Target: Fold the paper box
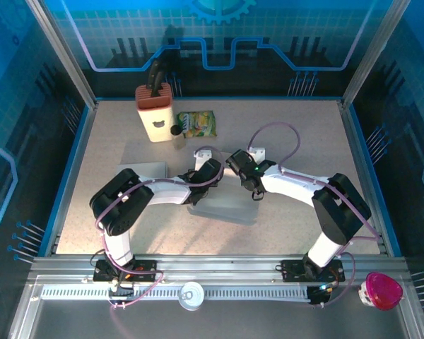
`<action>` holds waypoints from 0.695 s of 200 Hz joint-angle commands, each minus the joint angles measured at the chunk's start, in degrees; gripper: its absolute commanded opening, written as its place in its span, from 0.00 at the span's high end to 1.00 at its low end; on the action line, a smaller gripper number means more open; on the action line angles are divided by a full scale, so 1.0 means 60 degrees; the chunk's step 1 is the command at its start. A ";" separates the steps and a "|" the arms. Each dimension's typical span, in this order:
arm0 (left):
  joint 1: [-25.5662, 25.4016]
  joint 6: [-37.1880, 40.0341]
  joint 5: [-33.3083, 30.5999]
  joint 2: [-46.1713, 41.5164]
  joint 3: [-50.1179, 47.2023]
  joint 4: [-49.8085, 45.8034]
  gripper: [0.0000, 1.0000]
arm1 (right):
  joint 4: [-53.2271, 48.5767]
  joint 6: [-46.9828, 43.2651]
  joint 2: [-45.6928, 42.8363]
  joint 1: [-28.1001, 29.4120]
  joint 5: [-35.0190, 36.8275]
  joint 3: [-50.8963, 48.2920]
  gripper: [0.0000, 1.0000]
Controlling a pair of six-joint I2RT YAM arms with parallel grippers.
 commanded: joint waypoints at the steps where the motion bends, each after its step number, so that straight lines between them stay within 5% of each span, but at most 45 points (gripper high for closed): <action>1: 0.0172 0.0367 0.1486 -0.0012 -0.0315 0.1145 1.00 | -0.0173 -0.0255 0.0170 0.0029 -0.0470 0.0167 1.00; 31: 0.0917 0.0971 0.3330 -0.0622 -0.0611 0.1364 0.75 | -0.0166 -0.0347 0.0185 -0.0012 -0.0497 0.0195 1.00; 59: 0.1304 0.1715 0.4600 -0.0847 -0.0374 0.1052 0.67 | -0.0171 -0.0377 0.0157 -0.0059 -0.0534 0.0142 1.00; 92: 0.1516 0.2134 0.4981 -0.0819 -0.0088 0.0699 0.68 | -0.0202 -0.0392 0.0174 -0.0091 -0.0549 0.0166 1.00; 139: 0.1781 0.2347 0.4778 -0.0776 0.0051 0.0372 0.89 | -0.0202 -0.0421 0.0143 -0.0108 -0.0578 0.0161 1.00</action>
